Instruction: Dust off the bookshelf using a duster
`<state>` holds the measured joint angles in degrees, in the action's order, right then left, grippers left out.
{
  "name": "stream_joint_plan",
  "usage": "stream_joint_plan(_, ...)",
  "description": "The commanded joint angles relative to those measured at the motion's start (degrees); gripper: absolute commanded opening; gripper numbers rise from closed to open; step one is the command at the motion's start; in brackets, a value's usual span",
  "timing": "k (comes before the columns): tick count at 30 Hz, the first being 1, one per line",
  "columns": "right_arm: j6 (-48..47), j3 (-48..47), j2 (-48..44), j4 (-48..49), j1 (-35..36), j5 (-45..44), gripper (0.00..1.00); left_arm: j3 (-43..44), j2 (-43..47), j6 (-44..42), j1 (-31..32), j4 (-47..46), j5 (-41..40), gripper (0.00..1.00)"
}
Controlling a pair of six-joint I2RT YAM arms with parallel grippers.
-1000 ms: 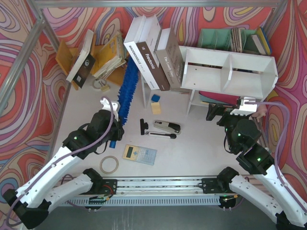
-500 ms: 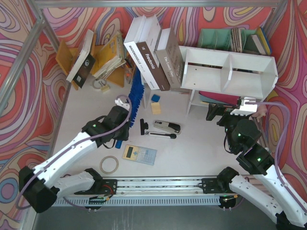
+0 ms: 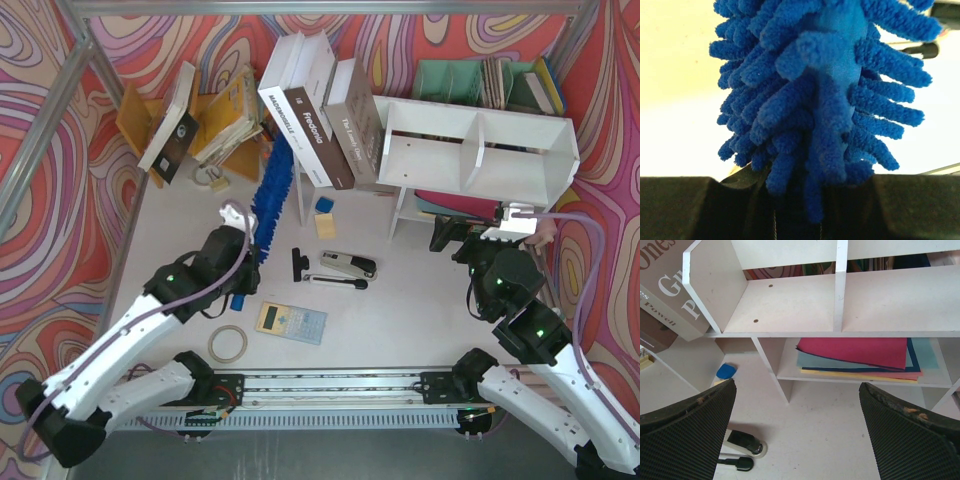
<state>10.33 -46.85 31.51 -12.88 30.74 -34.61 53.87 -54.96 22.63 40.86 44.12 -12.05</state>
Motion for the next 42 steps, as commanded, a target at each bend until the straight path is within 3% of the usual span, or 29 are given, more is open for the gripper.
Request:
stream_joint_plan(1, 0.1, 0.4, -0.4, 0.4, 0.0, 0.0, 0.99, -1.5, 5.5, -0.8, 0.3, -5.9, -1.4, 0.0)
stream_joint_plan(17, 0.2, 0.4, -1.0, 0.2, 0.0, -0.2, 0.99, 2.0, -9.6, -0.9, 0.2, 0.6, -0.6, 0.0)
stream_joint_plan(22, -0.1, 0.3, -1.3, 0.1, 0.0, -0.5, 0.99, 1.4, -5.8, -0.3, 0.2, 0.1, -3.5, 0.0)
stream_joint_plan(32, -0.7, 0.0, -1.9, 0.3, 0.0, -0.7, 0.99, -1.4, 13.0, 1.8, 0.2, -3.8, -15.7, 0.0)
stream_joint_plan(36, -0.8, 0.1, -2.2, 0.3, 0.0, -0.8, 0.99, -0.1, 16.8, 2.6, 0.2, -2.9, -20.5, 0.0)
stream_joint_plan(42, -1.1, -0.3, -2.1, 0.0, 0.0, -2.2, 0.99, 6.2, 19.7, 1.3, 0.2, -4.1, -19.3, 0.0)
